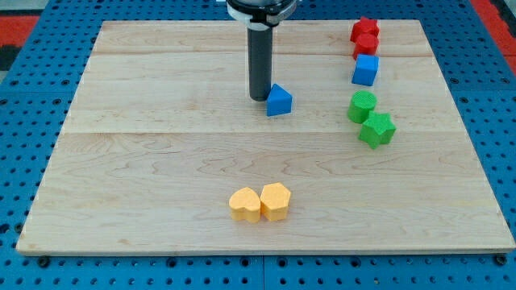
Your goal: Place the blue triangle at the bottom of the blue cube
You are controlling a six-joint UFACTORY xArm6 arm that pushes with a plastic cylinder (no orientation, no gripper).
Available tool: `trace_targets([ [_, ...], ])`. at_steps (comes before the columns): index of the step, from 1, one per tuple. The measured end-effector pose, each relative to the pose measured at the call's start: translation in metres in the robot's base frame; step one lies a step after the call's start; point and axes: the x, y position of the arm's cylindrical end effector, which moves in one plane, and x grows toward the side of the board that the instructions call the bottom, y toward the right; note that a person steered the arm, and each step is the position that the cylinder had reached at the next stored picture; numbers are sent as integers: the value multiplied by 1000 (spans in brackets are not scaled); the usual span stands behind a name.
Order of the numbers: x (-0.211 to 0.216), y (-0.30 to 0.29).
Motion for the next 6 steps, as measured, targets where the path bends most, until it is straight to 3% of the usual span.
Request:
trace_targets([
  [2, 31, 1],
  [6, 14, 44],
])
